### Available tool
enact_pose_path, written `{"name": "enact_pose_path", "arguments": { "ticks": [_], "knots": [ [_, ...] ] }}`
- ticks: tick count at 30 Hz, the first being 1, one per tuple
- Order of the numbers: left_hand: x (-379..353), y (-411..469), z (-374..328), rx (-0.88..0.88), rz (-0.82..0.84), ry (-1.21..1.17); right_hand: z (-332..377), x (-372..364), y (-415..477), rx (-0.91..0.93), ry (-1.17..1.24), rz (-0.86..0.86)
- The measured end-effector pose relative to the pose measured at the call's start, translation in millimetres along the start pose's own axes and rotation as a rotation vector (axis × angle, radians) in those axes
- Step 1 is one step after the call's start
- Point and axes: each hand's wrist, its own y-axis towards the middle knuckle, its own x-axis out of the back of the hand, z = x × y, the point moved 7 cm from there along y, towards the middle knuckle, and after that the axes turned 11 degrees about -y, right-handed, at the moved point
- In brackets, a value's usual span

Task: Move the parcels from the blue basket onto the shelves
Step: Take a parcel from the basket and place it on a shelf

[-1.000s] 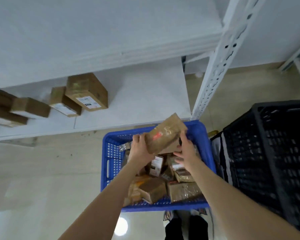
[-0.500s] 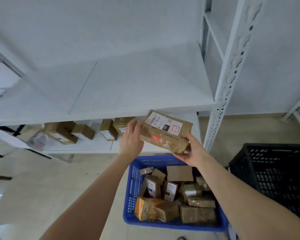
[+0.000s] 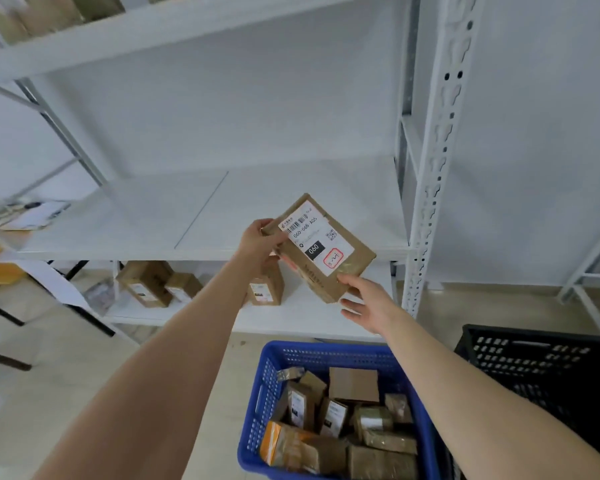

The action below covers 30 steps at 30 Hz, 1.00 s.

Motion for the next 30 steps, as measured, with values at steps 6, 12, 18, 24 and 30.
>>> {"name": "enact_pose_path", "arguments": {
  "ticks": [6,12,18,24,30],
  "knots": [
    [-7,-9,-61,-0.168,0.064,0.211,34,6,-16,0.189,0.114,-0.092],
    [1,-16,-91,-0.396,-0.072,0.434,29,-16,-23,0.133,0.189,-0.079],
    [43,-3,-78,-0.345,-0.097,0.484,4,-54,-11,0.081,0.162,-0.080],
    [120,31,-48,-0.303,-0.124,0.462,-30,-124,17,0.012,0.095,-0.064],
    [213,80,-22,-0.234,-0.069,0.462,-66,-217,53,-0.041,0.099,-0.079]
  ]
}}
